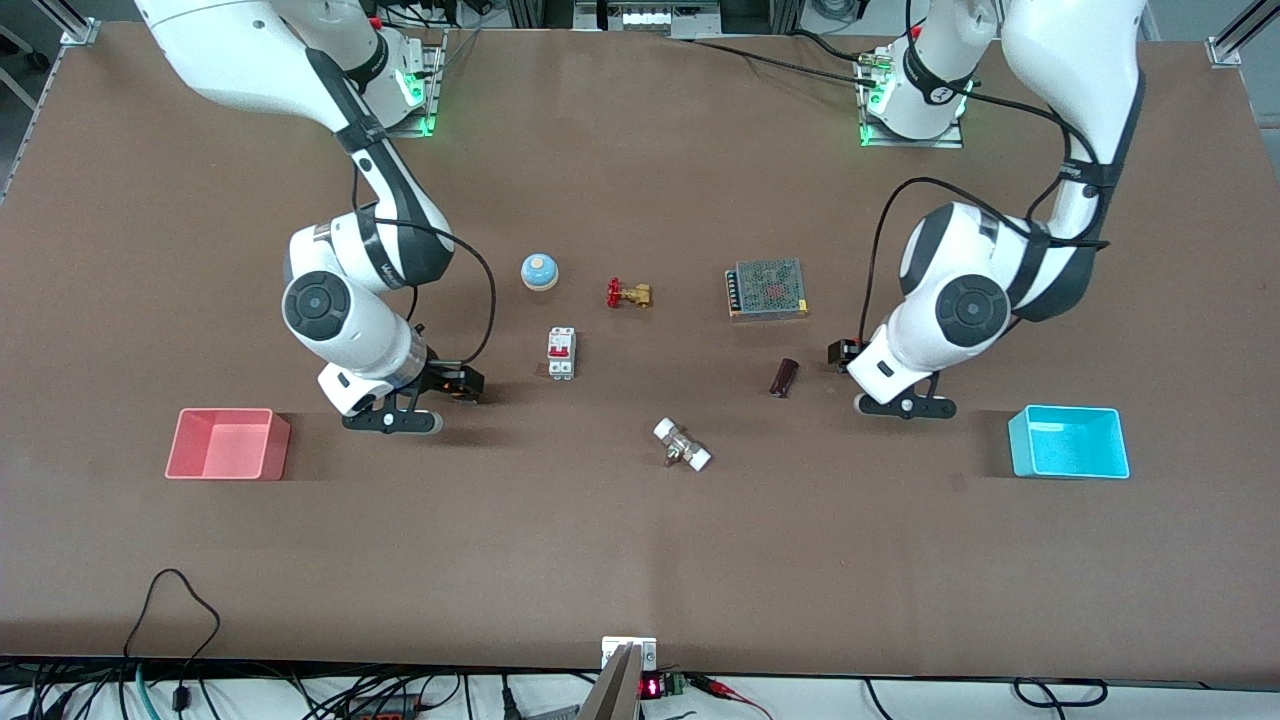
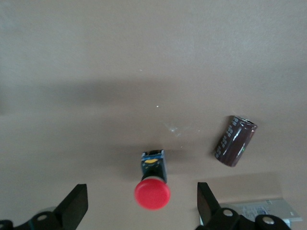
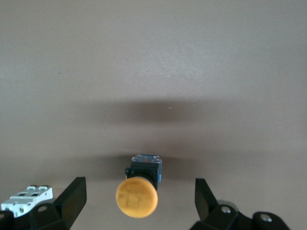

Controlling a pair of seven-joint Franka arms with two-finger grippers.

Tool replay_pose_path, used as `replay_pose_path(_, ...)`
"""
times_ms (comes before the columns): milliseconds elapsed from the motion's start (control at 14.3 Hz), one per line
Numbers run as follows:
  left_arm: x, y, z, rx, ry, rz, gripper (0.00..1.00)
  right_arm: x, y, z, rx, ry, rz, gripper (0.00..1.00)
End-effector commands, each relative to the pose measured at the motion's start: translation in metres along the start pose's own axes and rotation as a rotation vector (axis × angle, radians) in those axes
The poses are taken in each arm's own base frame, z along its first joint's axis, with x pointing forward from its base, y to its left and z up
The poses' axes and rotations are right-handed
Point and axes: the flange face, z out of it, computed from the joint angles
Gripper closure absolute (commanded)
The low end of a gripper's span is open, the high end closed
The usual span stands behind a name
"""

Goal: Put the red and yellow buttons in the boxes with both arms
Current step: 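Close the right gripper on the yellow button while the left gripper grasps the red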

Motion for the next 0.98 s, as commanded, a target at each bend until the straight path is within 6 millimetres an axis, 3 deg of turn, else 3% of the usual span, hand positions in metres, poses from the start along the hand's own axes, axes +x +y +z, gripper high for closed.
replay_pose_path(0, -0.029, 0.000, 0.013, -0.021, 0.037, -0.047, 0.00, 0.001, -0.002, 0.013, -0.016, 0.012, 0.007, 0.00)
replay_pose_path(140, -0.038, 0.001, 0.031, -0.029, 0.067, -0.098, 0.00, 0.000, -0.001, 0.026, -0.013, 0.014, 0.005, 0.00)
replay_pose_path(280, -0.045, 0.002, 0.046, -0.037, 0.099, -0.096, 0.00, 0.000, -0.003, 0.026, -0.010, 0.019, 0.003, 0.00)
replay_pose_path(911, -0.044, 0.002, 0.070, -0.035, 0.101, -0.090, 0.00, -0.013, -0.011, 0.048, -0.020, -0.025, -0.032, 0.00)
